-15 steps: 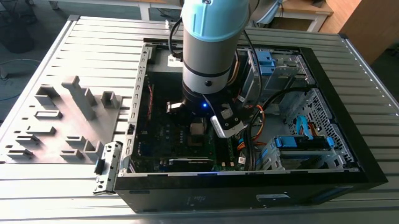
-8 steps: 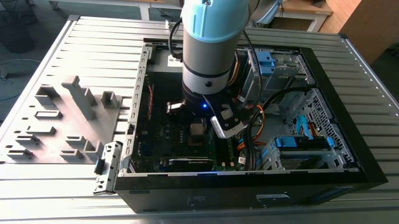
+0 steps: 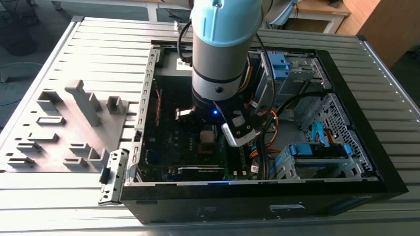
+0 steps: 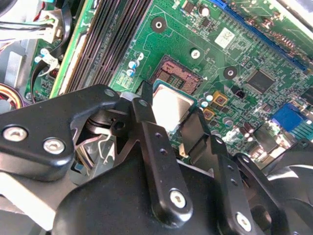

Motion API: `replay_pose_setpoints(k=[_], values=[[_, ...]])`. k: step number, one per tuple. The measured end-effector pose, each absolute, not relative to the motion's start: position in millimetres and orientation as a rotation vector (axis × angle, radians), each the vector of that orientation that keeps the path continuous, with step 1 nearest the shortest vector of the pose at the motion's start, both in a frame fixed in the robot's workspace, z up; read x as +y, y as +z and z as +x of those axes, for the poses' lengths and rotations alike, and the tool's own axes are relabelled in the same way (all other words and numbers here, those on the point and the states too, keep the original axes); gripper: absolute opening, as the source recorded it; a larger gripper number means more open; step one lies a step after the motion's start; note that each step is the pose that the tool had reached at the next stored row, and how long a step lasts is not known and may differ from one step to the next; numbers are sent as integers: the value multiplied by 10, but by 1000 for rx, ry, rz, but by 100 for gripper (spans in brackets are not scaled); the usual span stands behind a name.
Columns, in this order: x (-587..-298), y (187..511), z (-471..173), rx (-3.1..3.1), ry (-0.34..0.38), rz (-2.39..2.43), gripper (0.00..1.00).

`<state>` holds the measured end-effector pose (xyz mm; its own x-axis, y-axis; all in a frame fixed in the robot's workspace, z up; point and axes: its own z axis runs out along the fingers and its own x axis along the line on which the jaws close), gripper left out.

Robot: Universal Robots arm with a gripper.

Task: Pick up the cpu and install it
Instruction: 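Place the cpu into insertion slot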

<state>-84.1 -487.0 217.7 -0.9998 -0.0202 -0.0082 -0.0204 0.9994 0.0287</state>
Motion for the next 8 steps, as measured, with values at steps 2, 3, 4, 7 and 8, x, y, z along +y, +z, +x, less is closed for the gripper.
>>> replay_pose_setpoints(k=[2, 3, 4, 7, 8], values=[[-4870, 2170, -841, 3133, 45, -32, 47], [-4870, 2170, -841, 3133, 45, -32, 47], [-4870, 2168, -841, 3133, 45, -32, 47], [-4870, 2166, -841, 3133, 45, -32, 47], [-4870, 2164, -841, 3133, 45, -32, 47]])
